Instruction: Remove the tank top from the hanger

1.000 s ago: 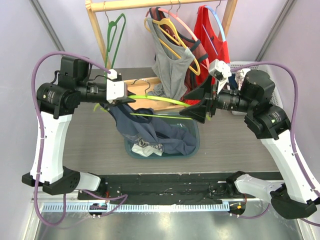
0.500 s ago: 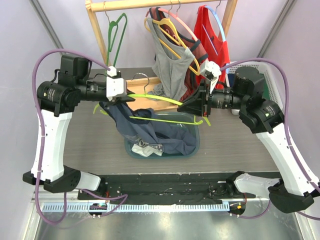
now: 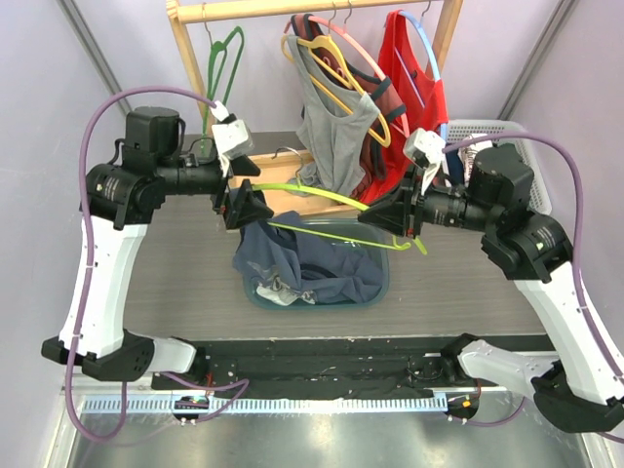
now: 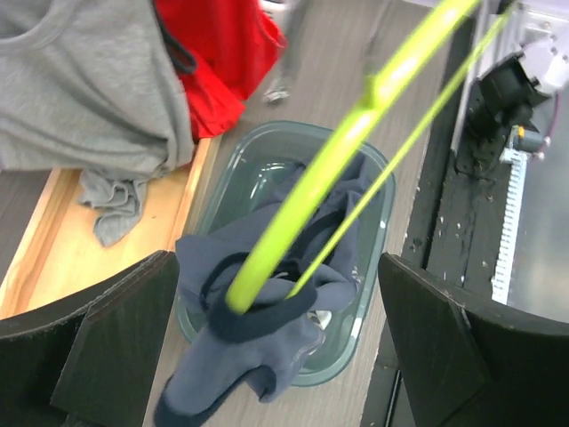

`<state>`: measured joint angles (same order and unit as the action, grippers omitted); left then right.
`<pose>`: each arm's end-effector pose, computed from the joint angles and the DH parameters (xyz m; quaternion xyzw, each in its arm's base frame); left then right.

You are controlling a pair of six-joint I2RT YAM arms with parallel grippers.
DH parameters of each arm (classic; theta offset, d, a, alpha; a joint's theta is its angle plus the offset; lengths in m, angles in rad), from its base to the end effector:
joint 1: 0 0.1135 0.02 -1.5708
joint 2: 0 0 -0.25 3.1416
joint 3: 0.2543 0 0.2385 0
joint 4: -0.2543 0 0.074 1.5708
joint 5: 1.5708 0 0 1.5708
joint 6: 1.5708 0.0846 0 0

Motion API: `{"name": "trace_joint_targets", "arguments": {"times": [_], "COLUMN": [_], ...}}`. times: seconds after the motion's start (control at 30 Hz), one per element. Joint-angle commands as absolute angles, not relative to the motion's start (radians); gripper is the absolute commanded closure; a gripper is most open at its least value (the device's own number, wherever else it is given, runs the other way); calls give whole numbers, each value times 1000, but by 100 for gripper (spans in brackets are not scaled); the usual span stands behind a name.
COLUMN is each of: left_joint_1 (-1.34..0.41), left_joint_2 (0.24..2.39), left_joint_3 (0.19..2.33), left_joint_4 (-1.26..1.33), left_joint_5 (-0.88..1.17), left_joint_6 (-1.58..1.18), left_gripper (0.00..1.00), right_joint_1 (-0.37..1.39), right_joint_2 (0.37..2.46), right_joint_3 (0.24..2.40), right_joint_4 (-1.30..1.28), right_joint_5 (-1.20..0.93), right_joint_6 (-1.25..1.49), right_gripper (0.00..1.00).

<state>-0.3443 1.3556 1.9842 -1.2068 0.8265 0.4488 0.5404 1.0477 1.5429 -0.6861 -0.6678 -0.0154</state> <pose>0.1936 -0.1355 0.4702 0.4874 0.6690 -0.3299 0.4539 0.1510 0.1517 0.4659 -0.4005 0.6435 0.4002 0.5152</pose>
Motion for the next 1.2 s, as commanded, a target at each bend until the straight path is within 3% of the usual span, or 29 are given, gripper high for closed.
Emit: {"name": "trace_joint_targets", "arguments": {"times": [0.0, 0.3, 0.8, 0.93, 1.07, 1.17], "left_joint_1": [-345, -345, -344, -344, -344, -342], "left_joint_2": [1295, 1226, 1201, 1210, 1224, 1233], "left_joint_3": [1979, 1864, 1772, 1786, 1790, 1789], "left_joint_4": [-1066, -927, -907, -897, -890, -881], "left_joint_5": [718, 299, 515, 529, 548, 552], "left_joint_6": [247, 101, 12, 15, 17, 9], "left_gripper": [0, 0, 0, 14, 44, 49], "right_joint_1": [543, 543, 543, 543, 543, 543], "right_joint_2": [962, 874, 859, 858, 853, 851], "right_joint_3": [1531, 1557, 1597, 1595, 1592, 1595], "right_joint_4": [-652, -672, -676, -676, -678, -678], "right_joint_5": [-615, -505, -466, -469, -471, -477], "right_joint_6": [-2, -2, -2, -2, 20, 20], "right_gripper": [98, 99, 99, 99, 99, 98]}}
